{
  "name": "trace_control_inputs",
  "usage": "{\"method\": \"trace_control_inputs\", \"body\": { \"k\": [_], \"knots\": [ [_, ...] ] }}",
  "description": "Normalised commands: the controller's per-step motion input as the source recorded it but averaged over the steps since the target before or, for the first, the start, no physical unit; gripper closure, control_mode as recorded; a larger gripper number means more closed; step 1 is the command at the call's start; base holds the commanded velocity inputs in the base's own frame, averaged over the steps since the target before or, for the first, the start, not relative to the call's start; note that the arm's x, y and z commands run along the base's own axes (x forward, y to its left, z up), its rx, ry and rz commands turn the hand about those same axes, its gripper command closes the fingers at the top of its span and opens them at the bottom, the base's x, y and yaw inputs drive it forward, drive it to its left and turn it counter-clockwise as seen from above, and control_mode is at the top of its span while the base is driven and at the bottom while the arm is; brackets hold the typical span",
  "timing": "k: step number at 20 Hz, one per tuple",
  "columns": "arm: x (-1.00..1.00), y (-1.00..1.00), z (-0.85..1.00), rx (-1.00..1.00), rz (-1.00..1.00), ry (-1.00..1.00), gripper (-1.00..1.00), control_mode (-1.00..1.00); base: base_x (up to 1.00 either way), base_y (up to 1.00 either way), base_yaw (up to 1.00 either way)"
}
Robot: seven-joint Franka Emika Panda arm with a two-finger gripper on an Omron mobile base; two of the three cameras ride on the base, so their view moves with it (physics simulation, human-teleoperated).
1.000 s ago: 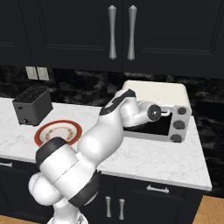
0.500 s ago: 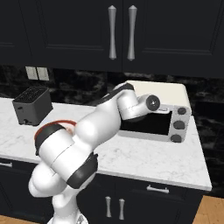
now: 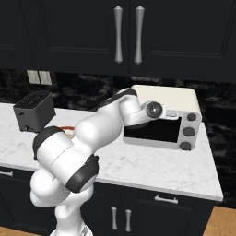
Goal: Pick up the kebab skewer and baguette bread, and place them inside the toaster oven. Close the toaster oven door and start by setting the timer.
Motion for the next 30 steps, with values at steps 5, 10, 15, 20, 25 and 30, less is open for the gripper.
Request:
{"method": "trace_control_inputs", "body": {
  "k": [5,10,15,20,25,30],
  "knots": [
    [0.01,-0.02,0.53,0.0,0.0,-0.04,-1.0,-1.0,0.0,0.0,0.0],
    [-0.07,-0.02,0.77,0.0,0.0,-0.02,-1.0,-1.0,0.0,0.0,0.0],
    [-0.2,-0.02,0.83,-0.01,0.0,0.0,-1.0,-1.0,0.0,0.0,0.0],
    [-0.91,-0.03,-0.12,-0.09,-0.01,-0.03,-1.0,-1.0,0.0,0.0,0.0],
    [-0.79,-0.08,-0.18,-0.1,0.0,-0.13,-1.0,-1.0,0.0,0.0,0.0],
    [-0.32,-0.51,-0.03,0.0,0.0,-0.02,-1.0,-1.0,0.0,0.0,0.0]
  ]
}}
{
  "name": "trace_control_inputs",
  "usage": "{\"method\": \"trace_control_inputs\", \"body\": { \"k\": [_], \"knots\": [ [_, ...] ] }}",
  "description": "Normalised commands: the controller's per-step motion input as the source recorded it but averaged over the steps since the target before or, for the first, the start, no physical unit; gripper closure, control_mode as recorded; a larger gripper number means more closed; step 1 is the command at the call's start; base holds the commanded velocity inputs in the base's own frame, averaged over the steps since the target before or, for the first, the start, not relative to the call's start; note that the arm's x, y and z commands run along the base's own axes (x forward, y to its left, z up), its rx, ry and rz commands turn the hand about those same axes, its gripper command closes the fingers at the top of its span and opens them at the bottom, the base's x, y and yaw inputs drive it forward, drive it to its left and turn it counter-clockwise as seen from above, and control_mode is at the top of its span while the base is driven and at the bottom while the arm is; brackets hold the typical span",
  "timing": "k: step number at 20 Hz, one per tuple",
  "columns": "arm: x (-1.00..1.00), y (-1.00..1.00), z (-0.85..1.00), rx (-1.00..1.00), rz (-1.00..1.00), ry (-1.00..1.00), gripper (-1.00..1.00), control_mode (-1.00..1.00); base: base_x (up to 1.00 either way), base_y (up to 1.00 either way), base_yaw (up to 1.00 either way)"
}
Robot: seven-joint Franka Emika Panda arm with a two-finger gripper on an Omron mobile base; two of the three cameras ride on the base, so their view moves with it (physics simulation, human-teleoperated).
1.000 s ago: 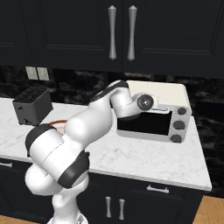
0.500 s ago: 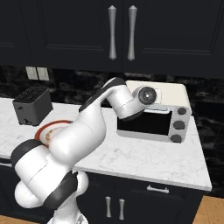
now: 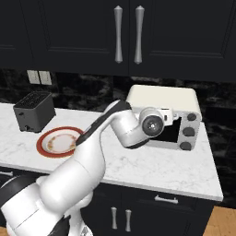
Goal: Pick up the kebab skewer and baguette bread, and place them inside the toaster oven. Close the toaster oven door and start by setting the timer.
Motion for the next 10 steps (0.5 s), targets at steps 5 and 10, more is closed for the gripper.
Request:
{"method": "trace_control_inputs", "body": {
  "k": [5,10],
  "knots": [
    [-0.05,-0.74,-0.25,-0.09,0.04,-0.03,-1.0,-1.0,0.0,0.0,0.0],
    [-0.01,-0.28,-0.4,-0.3,0.19,-0.31,-1.0,-1.0,0.0,0.0,0.0]
  ]
}}
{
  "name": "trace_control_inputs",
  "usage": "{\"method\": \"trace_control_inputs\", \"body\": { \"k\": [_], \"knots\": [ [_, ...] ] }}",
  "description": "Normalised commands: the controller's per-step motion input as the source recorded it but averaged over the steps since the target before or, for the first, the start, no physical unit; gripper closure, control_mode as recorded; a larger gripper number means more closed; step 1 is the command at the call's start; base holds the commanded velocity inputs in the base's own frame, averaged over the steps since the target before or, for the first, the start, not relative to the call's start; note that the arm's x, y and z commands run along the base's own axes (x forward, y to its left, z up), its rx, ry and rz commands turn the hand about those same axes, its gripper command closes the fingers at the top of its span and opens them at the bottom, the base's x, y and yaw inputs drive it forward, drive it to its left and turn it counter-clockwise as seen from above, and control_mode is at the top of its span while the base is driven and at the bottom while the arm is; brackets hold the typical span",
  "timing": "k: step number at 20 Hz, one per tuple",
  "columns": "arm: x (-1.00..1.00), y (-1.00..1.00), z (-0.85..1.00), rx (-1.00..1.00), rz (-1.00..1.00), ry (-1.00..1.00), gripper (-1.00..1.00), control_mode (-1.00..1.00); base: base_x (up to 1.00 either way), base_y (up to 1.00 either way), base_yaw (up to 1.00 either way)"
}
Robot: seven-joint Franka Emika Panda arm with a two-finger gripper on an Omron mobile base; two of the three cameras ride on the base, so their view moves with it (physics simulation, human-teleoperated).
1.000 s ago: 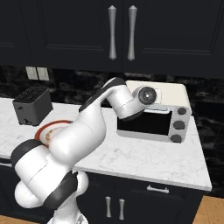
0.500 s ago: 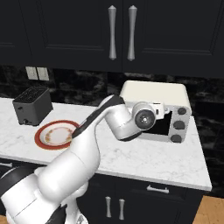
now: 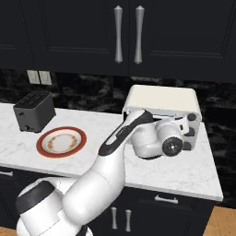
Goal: Pick up the kebab skewer and baguette bread, and place them inside the toaster oven. Close the toaster oven door and start by setting the timer.
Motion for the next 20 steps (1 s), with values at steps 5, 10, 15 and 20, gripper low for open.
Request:
{"method": "trace_control_inputs", "body": {
  "k": [5,10,15,20],
  "knots": [
    [-0.01,-0.21,-0.53,-0.44,0.25,-0.54,-1.0,-1.0,0.0,0.0,0.0],
    [0.0,-0.54,-0.23,-0.34,0.11,-0.28,-1.0,-1.0,0.0,0.0,0.0],
    [0.0,-0.78,-0.04,-0.34,0.0,-0.07,-1.0,-1.0,0.0,0.0,0.0],
    [0.11,-0.55,-0.13,-0.35,0.0,0.03,-1.0,-1.0,0.0,0.0,0.0]
  ]
}}
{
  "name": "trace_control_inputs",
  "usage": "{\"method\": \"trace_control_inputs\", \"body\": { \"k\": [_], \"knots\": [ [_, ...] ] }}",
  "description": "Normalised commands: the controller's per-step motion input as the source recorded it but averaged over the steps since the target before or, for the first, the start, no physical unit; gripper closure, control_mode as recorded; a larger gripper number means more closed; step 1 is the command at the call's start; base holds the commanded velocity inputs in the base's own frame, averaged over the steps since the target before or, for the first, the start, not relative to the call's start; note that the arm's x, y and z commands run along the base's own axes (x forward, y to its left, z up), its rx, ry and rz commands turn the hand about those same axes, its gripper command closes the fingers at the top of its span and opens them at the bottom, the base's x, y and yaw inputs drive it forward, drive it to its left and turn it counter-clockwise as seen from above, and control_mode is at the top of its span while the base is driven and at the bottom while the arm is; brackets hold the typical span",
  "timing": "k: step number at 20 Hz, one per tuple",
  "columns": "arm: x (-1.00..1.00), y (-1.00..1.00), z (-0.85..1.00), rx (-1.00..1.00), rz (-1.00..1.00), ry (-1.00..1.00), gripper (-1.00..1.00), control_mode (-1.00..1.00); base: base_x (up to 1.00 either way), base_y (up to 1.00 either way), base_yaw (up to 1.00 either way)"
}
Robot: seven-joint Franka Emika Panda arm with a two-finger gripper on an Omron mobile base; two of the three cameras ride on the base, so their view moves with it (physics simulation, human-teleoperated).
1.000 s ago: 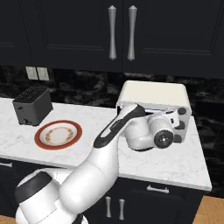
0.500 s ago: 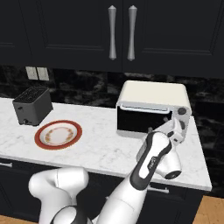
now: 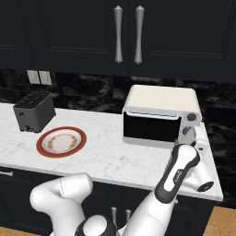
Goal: Pick up the kebab skewer and baguette bread, and place them inside the toaster oven. Close the toaster oven door and start by setting the timer.
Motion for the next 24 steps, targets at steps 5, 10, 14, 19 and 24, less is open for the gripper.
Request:
{"method": "trace_control_inputs", "body": {
  "k": [5,10,14,19,24],
  "knots": [
    [0.25,0.01,-0.55,-0.43,0.0,0.03,-1.0,-1.0,0.0,0.0,0.0],
    [0.53,0.09,-0.3,-0.25,0.0,0.0,-1.0,-1.0,0.0,0.0,0.0],
    [0.39,-0.02,0.0,-0.01,-0.01,0.0,-1.0,-1.0,0.0,0.0,0.0],
    [0.44,-0.15,-0.05,0.0,-0.04,0.0,-1.0,-1.0,0.0,0.0,0.0],
    [0.43,-0.18,-0.16,-0.02,-0.07,0.0,-1.0,-1.0,0.0,0.0,0.0]
  ]
}}
